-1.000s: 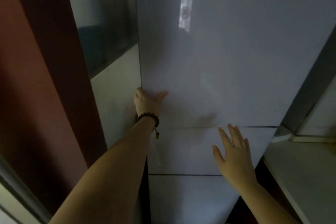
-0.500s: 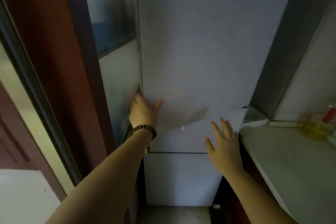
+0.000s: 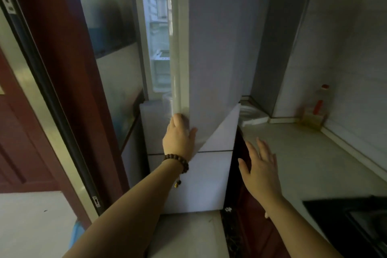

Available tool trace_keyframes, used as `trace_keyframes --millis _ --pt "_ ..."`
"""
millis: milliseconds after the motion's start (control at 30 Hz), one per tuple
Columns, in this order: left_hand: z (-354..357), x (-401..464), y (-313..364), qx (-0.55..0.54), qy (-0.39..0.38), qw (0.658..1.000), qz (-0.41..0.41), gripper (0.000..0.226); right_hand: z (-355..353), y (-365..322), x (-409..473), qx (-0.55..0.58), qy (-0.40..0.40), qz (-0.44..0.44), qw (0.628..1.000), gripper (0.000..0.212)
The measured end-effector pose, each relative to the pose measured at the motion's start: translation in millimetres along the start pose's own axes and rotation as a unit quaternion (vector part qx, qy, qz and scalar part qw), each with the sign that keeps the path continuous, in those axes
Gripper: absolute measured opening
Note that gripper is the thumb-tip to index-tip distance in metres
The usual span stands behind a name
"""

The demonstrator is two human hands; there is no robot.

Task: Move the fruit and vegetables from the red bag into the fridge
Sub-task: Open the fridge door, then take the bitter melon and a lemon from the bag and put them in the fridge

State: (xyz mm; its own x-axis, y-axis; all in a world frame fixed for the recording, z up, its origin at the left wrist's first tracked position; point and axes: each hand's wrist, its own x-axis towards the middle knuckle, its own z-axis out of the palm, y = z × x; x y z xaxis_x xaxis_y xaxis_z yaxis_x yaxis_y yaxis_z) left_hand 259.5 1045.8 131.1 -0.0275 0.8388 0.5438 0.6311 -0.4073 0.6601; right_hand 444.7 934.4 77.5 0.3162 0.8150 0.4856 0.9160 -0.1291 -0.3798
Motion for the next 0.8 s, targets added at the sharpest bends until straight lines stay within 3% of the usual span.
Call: trace_keyframes --millis 267,333,433,533,600,700,800 --pt "26.1 -59.0 76.0 -0.010 -0.103 0.992 0.070 0.041 -51.5 21.0 -22.1 -0.051 0.053 0.045 0.996 0.052" --pt "29.8 -67.3 81.3 0.022 -0.115 0.982 0.150 0.038 -63.0 27.7 -25.3 -0.055 0.066 0.064 0.994 0.050" --pt "30.1 -67.1 77.8 0.034 -0.055 0.953 0.296 0.030 -76.0 34.4 -28.3 -0.063 0.069 0.085 0.992 0.051" --pt "29.9 -49.0 69.8 0.029 -0.015 0.948 0.316 0.043 -85.5 34.2 -30.5 -0.062 0.076 0.094 0.991 0.053" --pt "31.3 -33.1 64.6 0.061 -0.051 0.950 0.303 0.061 -89.0 34.4 -32.4 -0.058 0.076 0.096 0.991 0.054" --pt "39.5 -12.3 60.1 0.137 -0.170 0.931 0.294 0.086 -93.6 37.8 -35.0 -0.059 0.074 0.109 0.990 0.055" --pt "56.2 -5.6 67.5 0.158 -0.255 0.899 0.320 0.087 -100.8 40.7 -38.1 -0.055 0.080 0.136 0.986 0.055"
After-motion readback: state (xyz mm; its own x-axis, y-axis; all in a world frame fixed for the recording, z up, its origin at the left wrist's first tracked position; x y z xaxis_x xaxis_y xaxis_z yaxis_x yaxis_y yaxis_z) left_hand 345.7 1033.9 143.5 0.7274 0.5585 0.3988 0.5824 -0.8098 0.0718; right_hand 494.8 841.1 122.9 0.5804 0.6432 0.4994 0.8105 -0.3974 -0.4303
